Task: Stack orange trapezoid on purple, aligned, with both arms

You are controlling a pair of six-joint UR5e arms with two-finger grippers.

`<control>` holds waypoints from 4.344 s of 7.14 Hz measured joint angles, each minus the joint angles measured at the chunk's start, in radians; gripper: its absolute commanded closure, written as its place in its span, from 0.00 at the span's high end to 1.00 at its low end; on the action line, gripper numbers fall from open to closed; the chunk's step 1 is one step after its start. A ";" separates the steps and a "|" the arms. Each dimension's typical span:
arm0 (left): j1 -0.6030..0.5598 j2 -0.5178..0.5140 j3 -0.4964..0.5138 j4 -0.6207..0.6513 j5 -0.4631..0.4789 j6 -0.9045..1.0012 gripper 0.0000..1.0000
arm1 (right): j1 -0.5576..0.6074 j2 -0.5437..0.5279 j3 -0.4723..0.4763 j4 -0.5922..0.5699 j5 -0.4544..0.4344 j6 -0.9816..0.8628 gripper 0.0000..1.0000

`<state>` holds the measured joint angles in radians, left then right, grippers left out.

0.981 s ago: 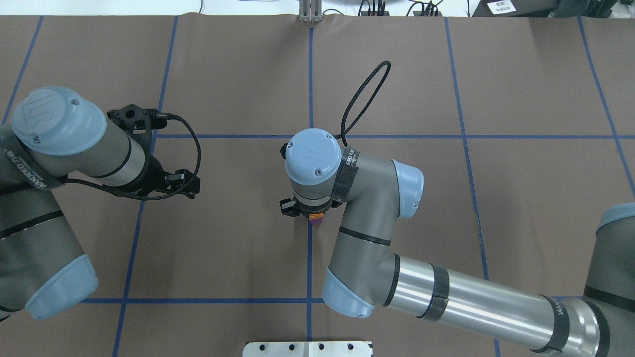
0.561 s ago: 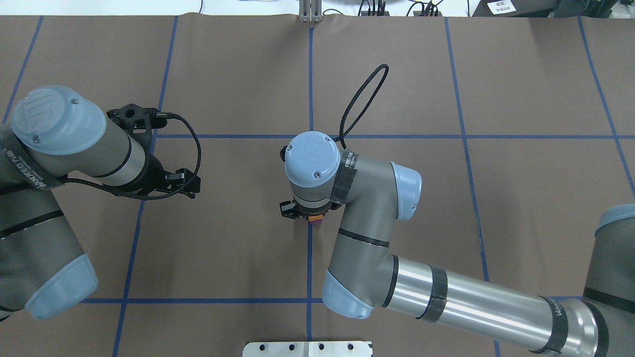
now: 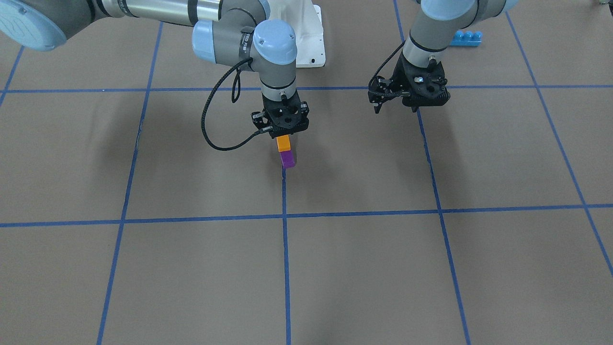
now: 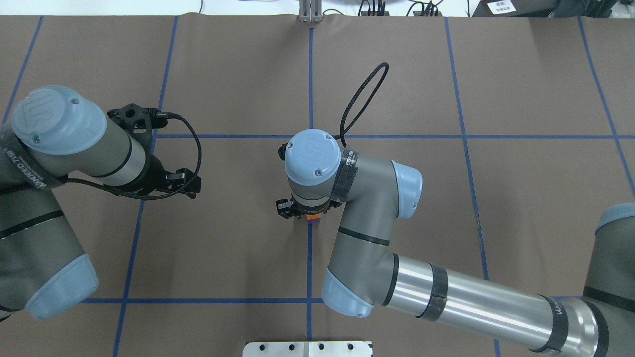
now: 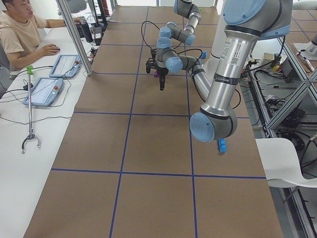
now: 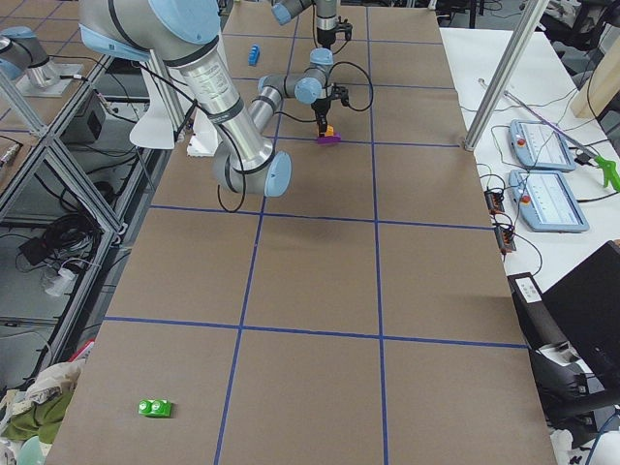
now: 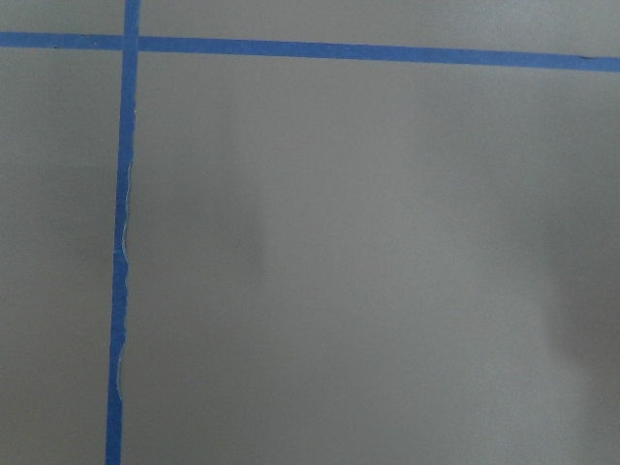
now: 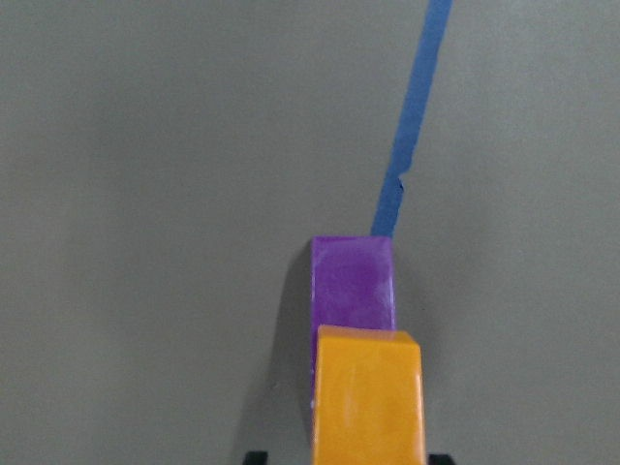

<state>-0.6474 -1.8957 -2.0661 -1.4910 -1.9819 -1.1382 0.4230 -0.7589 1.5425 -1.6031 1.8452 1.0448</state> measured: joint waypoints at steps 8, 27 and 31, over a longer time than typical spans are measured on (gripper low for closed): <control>-0.146 0.050 -0.004 0.014 -0.045 0.324 1.00 | 0.469 -0.364 0.443 -0.332 0.278 -0.284 1.00; -0.870 0.282 0.379 0.078 -0.390 1.310 1.00 | 1.212 -0.826 0.036 -0.096 0.480 -1.254 1.00; -0.870 0.276 0.374 0.078 -0.391 1.308 1.00 | 1.212 -0.827 0.043 -0.097 0.482 -1.252 1.00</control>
<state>-1.5171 -1.6202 -1.6916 -1.4128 -2.3725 0.1703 1.6352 -1.5861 1.5857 -1.6996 2.3269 -0.2072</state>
